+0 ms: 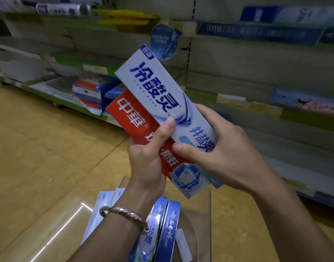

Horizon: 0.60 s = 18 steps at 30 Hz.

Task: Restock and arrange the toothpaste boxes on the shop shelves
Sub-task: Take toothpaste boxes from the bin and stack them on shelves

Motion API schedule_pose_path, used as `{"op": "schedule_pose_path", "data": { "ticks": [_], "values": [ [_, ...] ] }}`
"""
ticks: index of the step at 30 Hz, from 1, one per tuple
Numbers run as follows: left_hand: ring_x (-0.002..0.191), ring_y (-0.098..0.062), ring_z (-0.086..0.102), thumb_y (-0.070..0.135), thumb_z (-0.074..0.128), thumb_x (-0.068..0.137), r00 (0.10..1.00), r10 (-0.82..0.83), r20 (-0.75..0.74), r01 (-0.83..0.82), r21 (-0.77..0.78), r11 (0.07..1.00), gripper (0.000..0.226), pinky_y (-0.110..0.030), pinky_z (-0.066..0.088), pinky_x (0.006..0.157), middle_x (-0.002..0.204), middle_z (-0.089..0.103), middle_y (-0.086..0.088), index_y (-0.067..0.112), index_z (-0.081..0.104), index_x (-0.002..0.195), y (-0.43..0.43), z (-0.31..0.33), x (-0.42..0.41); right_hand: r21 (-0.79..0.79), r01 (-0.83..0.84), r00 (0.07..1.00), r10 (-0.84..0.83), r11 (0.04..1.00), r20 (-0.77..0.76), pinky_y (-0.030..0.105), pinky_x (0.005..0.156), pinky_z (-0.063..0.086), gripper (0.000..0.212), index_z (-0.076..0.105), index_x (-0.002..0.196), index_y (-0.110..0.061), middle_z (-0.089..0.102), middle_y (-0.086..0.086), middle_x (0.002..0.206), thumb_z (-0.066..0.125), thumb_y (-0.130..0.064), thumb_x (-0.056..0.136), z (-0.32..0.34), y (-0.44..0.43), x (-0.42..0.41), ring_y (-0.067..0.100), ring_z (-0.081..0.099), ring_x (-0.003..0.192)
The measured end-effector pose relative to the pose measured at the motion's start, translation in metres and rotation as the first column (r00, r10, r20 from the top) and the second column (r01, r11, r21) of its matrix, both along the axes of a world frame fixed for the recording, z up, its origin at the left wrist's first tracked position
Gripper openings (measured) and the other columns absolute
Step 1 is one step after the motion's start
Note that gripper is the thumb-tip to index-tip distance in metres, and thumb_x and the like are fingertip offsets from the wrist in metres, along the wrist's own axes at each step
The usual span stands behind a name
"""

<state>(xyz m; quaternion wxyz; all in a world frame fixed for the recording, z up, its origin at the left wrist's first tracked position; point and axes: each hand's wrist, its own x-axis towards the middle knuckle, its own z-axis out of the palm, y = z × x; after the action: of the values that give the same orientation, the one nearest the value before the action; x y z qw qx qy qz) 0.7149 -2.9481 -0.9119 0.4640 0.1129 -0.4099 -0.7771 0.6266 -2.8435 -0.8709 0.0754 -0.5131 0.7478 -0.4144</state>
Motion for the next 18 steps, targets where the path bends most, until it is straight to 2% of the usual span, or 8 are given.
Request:
{"op": "schedule_pose_path", "data": {
  "ticks": [2,5,9,11,14,18],
  "values": [
    [0.094,-0.030,0.070,0.021,0.074,0.064,0.999,0.005,-0.035,-0.005,-0.008,1.000,0.041,-0.042,0.057,0.079,0.104,0.072,-0.011,0.016,0.069,0.104,0.005,0.035,-0.008,-0.026,0.037,0.998,-0.038,0.999,-0.047,0.038,0.072,0.057,0.069,0.037,0.130,-0.051,0.066,-0.018,0.105,0.060,-0.070,0.067,0.038,0.006,-0.004,0.004,0.067,0.090],
    [0.096,-0.030,0.069,0.021,0.075,0.063,0.998,0.023,-0.057,-0.024,-0.014,1.000,0.048,-0.042,0.057,0.081,0.106,0.071,-0.011,0.012,0.066,0.110,0.014,0.102,-0.020,-0.036,0.072,0.994,-0.074,0.997,-0.074,0.037,0.070,0.056,0.064,0.040,0.125,-0.051,0.068,-0.017,0.100,0.061,-0.069,0.067,0.107,0.015,-0.011,0.004,0.067,0.085],
    [0.093,-0.027,0.071,0.026,0.083,0.055,0.998,0.015,-0.060,-0.013,0.030,0.999,0.060,-0.034,0.057,0.073,0.105,0.072,-0.010,0.012,0.066,0.111,0.027,0.215,-0.035,0.016,0.117,0.987,-0.115,0.993,-0.111,0.037,0.076,0.054,0.077,0.034,0.133,-0.050,0.067,-0.013,0.103,0.058,-0.075,0.064,0.221,0.028,-0.023,0.007,0.066,0.092],
    [0.093,-0.027,0.071,0.037,0.090,0.046,0.998,0.022,-0.061,-0.018,0.057,0.998,0.071,-0.035,0.058,0.070,0.107,0.073,-0.009,0.017,0.068,0.110,0.037,0.280,-0.043,0.024,0.143,0.978,-0.138,0.989,-0.154,0.037,0.082,0.053,0.084,0.030,0.136,-0.050,0.064,-0.018,0.109,0.055,-0.078,0.061,0.285,0.037,-0.029,0.005,0.063,0.100],
    [0.097,-0.030,0.070,0.051,0.092,0.032,0.999,0.028,-0.044,-0.022,0.120,0.992,0.085,-0.045,0.059,0.078,0.110,0.072,-0.011,0.021,0.069,0.109,0.054,0.383,-0.056,0.041,0.185,0.962,-0.172,0.982,-0.210,0.036,0.092,0.049,0.093,0.023,0.139,-0.051,0.057,-0.024,0.120,0.048,-0.083,0.056,0.389,0.056,-0.041,0.001,0.056,0.114],
    [0.100,-0.041,0.067,0.049,0.093,0.029,0.999,0.005,-0.032,-0.001,0.115,0.993,0.095,-0.060,0.051,0.088,0.112,0.070,-0.018,0.017,0.067,0.115,0.078,0.512,-0.077,0.068,0.196,0.951,-0.173,0.978,-0.256,0.030,0.093,0.048,0.096,0.016,0.141,-0.053,0.051,-0.031,0.126,0.045,-0.085,0.056,0.519,0.082,-0.061,-0.003,0.052,0.117]
  ]
}}
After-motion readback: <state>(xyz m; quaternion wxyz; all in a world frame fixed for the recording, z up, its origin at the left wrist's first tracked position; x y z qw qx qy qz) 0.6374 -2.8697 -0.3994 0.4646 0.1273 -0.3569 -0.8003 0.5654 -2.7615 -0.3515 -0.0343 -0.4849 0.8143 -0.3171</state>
